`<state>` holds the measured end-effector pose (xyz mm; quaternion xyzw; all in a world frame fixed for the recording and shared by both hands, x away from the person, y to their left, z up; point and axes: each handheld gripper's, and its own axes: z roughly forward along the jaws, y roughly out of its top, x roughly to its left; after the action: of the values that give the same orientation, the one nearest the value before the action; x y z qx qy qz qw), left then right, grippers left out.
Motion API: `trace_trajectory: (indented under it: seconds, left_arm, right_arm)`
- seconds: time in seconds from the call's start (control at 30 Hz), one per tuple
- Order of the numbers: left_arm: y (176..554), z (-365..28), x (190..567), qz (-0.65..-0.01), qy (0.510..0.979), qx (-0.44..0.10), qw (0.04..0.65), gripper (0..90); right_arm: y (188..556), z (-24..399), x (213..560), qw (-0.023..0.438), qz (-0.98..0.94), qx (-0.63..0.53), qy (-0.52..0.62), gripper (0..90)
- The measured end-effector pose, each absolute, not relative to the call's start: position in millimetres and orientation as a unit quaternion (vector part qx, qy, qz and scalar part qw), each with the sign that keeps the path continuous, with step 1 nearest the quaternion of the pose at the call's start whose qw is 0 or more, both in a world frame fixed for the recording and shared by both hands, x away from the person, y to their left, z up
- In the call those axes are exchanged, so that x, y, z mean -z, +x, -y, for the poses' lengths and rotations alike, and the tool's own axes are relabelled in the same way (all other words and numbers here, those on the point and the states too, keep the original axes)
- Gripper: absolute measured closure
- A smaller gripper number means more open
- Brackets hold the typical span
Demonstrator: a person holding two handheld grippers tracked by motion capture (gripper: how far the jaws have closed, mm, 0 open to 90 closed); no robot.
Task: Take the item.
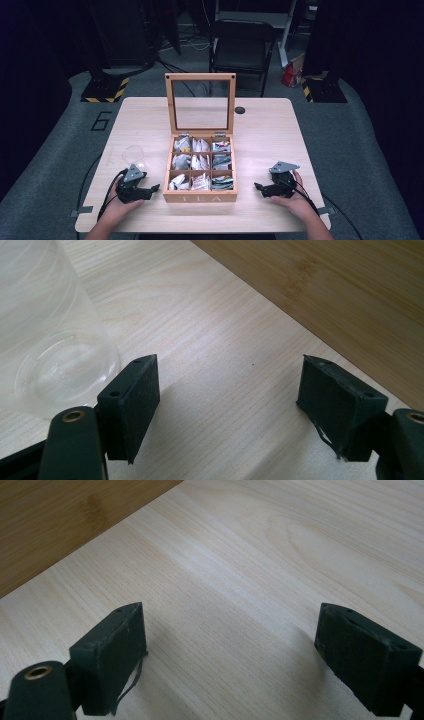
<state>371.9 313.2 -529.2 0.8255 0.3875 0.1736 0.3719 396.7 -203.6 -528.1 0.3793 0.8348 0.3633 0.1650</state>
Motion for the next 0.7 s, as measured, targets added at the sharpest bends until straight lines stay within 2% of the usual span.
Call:
trace_trajectory:
  seconds: [0.7]
  left_arm:
    - [373.4,-311.8,528.7,-0.391,0.824,-0.185,0.367,24.9]
  right_arm:
    - [397.0,203.0,528.1,0.161,-0.834,-0.364,0.381,12.0]
